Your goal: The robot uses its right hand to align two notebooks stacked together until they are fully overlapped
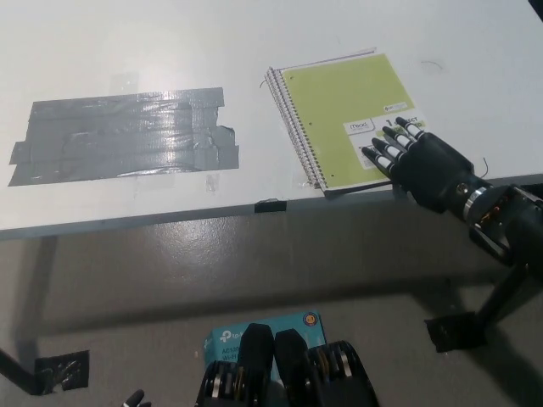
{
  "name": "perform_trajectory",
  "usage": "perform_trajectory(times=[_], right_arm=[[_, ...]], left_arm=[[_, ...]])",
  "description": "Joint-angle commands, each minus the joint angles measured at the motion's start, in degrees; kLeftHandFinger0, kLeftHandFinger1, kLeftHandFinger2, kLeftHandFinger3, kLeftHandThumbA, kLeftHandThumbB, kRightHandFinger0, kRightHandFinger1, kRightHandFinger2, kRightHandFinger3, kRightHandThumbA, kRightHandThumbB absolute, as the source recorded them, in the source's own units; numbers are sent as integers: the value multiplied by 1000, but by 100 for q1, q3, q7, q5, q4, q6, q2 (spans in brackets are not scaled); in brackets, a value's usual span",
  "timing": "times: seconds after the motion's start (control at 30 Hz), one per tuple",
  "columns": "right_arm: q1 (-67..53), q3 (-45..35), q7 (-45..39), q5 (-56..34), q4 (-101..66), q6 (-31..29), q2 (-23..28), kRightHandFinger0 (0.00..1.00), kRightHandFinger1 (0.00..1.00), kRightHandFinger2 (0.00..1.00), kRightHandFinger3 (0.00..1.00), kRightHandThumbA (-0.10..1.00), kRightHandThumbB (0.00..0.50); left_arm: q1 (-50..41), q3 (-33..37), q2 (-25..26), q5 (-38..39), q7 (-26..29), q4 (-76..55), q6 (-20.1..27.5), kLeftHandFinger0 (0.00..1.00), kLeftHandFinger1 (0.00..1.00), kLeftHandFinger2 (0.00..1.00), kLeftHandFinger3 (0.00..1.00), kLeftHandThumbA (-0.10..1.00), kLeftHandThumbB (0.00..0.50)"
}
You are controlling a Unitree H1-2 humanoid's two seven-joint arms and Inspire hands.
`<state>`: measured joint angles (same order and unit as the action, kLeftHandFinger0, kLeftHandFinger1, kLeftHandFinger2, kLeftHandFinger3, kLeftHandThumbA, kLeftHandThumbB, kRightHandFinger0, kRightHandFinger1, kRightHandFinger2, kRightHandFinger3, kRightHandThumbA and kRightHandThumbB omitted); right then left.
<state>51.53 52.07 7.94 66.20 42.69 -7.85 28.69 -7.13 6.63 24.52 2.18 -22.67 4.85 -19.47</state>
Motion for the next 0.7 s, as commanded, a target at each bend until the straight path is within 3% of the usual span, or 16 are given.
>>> perform_trajectory(times=[0.0, 0.2, 0.33, 0.47, 0.53, 0.67], right_arm=[[151, -95, -185, 37, 29, -152, 4, 1000, 1000, 1000, 1000, 1000, 306], [162, -171, -280, 34, -7, -91, -88, 1000, 1000, 1000, 1000, 1000, 307], [160, -224, -485, -4, -77, 22, -213, 1000, 1000, 1000, 1000, 1000, 334], [146, -298, -592, -3, -125, 38, -261, 1000, 1000, 1000, 1000, 1000, 330], [126, -263, -640, 107, -168, 92, -266, 1000, 1000, 1000, 1000, 1000, 317], [168, -278, -696, 139, -138, 108, -279, 1000, 1000, 1000, 1000, 1000, 315]], left_arm=[[40, 22, 160, -58, -88, -117, 67, 520, 547, 629, 1000, 1000, 500], [18, 4, 176, -50, -93, -245, -24, 542, 564, 638, 1000, 1000, 500], [30, -18, 151, -49, -65, -207, -60, 552, 559, 624, 1000, 1000, 500], [27, -13, 159, -52, -81, -205, -24, 523, 545, 628, 1000, 1000, 500], [3, 1, 159, -47, -94, -252, -64, 561, 570, 633, 1000, 1000, 500], [18, 18, 157, -65, -101, -213, 9, 513, 545, 637, 1000, 1000, 500]])
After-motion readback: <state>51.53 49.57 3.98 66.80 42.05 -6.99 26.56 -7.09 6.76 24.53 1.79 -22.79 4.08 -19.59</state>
